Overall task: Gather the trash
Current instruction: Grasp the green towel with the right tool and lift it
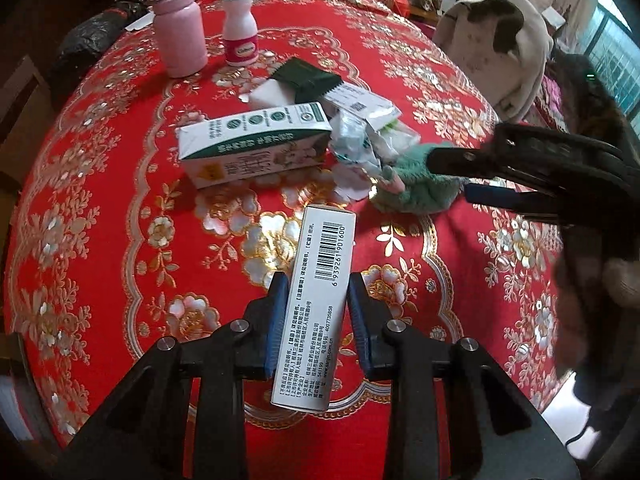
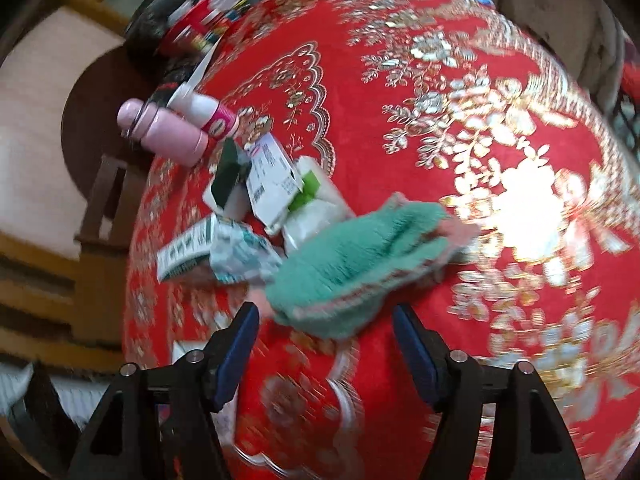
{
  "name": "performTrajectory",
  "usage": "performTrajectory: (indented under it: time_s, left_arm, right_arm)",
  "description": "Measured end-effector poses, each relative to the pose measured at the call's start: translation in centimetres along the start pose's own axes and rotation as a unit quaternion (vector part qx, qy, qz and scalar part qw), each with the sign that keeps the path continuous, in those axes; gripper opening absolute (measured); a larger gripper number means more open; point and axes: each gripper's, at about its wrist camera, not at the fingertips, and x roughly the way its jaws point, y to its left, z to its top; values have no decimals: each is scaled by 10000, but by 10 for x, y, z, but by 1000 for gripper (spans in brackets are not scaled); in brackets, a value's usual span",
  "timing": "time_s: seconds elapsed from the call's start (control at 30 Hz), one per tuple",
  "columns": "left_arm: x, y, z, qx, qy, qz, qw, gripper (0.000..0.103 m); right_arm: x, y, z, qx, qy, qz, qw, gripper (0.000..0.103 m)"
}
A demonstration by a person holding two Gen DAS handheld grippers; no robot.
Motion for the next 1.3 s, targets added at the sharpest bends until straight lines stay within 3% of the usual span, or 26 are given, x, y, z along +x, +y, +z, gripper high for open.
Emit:
performTrajectory:
  time_s: [0.23,0.27,0.3,0.33,0.5,0.57,0.7,0.77,0.87,1.0,1.17,1.3]
  left_arm:
    - [-3,6,4,-27,-49,-83,10000,28]
    - [-2,6,4,-25,-48,-100,9999,28]
    - [-2,7,4,-20,-47,-117,9999,28]
    - [-1,6,5,-20,-38,-140,9999,28]
    - [2,1,6,-35,-7,-252,9997,28]
    - [1,-3,7,-39,-21,-301,9995,28]
    - [3,-14,9,-26,-18,-373,9993,28]
    - [6,-22,9,3,17,-409,9992,28]
    - [8,-30,9,46,44,-426,9991,28]
    - [9,-35,12,42,35,-427,9991,28]
    - [12,-36,16,-28,31,-407,9992,28]
    - [13,-34,19,-50,26,-370,9993,28]
  right_arm:
    - [23,9,5,128,-119,-415,9990,68]
    - [24,9,5,8,-116,-446,9989,64]
    - [25,11,6,-202,-86,-483,9986,51]
    - [24,12,6,-344,-53,-450,9984,48]
    - [5,5,4,-928,434,-205,9945,45]
    - [-3,6,0,-1360,877,-157,9867,45]
    - [-8,11,-16,-2423,1764,-486,9528,45]
    - [-4,9,-22,-2620,1870,-665,9444,48]
    - [2,3,-21,-2318,1674,-730,9555,52]
    - [-7,-7,-18,-1634,1193,-384,9786,73]
    - [-20,-11,-30,-1329,820,-442,9867,73]
    - [-20,-16,-43,-1163,596,-818,9880,73]
